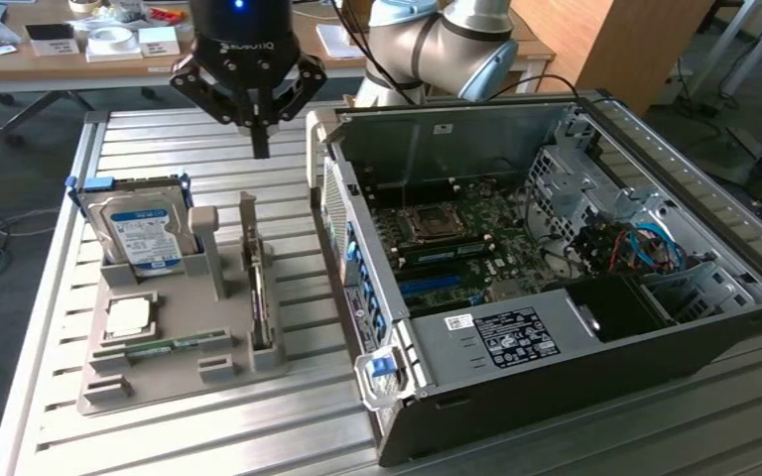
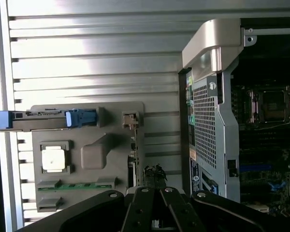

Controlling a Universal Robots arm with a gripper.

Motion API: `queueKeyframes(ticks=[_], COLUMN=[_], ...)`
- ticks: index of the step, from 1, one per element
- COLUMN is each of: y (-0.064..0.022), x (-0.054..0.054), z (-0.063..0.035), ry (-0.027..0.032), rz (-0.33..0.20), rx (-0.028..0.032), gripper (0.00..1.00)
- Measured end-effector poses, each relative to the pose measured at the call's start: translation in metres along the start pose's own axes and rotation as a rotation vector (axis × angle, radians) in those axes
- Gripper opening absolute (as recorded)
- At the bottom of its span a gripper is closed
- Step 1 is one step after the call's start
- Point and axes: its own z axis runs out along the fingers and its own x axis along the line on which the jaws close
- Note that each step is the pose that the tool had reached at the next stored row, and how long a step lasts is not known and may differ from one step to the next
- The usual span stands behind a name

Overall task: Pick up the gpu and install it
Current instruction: 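Reach for the gpu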

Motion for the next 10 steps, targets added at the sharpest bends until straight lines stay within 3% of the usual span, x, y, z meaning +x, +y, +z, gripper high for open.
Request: queueKeyframes(ticks=[10], y=[-0.0006], x=[0.0084], z=[0.0], ry=[0.0], rz=[0.0], rx=[-0.0001], gripper=[0.11])
